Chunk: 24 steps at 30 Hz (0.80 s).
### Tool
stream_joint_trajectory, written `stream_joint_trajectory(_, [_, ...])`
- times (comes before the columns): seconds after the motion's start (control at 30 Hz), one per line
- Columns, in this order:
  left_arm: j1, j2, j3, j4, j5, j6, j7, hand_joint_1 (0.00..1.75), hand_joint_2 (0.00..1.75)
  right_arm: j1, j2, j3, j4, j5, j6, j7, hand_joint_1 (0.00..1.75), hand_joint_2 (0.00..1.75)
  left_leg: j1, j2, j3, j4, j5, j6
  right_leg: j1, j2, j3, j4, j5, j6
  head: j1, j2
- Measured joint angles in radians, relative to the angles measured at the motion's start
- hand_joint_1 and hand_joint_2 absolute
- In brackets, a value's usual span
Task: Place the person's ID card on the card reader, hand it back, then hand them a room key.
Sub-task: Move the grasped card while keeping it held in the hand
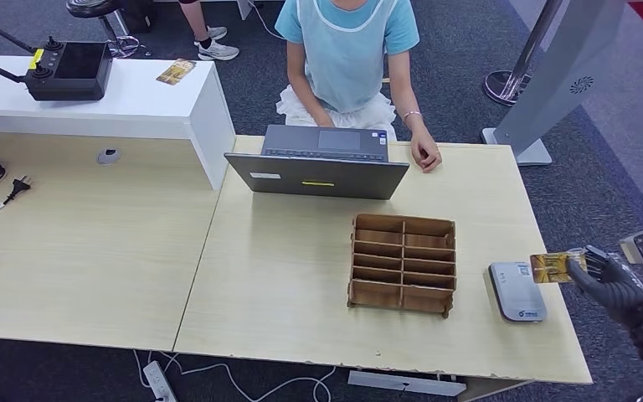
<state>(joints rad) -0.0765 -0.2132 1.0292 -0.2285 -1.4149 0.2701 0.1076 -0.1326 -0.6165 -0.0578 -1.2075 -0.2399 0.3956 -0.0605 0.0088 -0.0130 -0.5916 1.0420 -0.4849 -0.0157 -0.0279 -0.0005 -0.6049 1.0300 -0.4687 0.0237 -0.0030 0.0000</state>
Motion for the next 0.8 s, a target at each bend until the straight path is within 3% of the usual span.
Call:
stream_joint_trajectory(0.6, [0.000, 0.000, 0.000, 0.000, 0.000, 0.000, 0.000, 0.00, 0.00, 0.000, 0.000, 0.000, 0.007, 0.001, -0.001, 0.001, 1.75, 1.75, 0.000, 0.000, 0.000, 0.000, 0.000, 0.000, 0.000, 0.000, 0.000, 0.000, 0.000, 0.000, 0.000, 0.000])
stream_joint_trajectory(0.8, [0.000, 0.000, -0.001, 0.000, -0.004, 0.000, 0.011, 0.00, 0.00, 0.004, 0.017, 0.016, 0.031, 0.083, -0.057, 0.010, 1.75, 1.75, 0.000, 0.000, 0.000, 0.000, 0.000, 0.000, 0.000, 0.000, 0.000, 0.000, 0.000, 0.000, 0.000, 0.000])
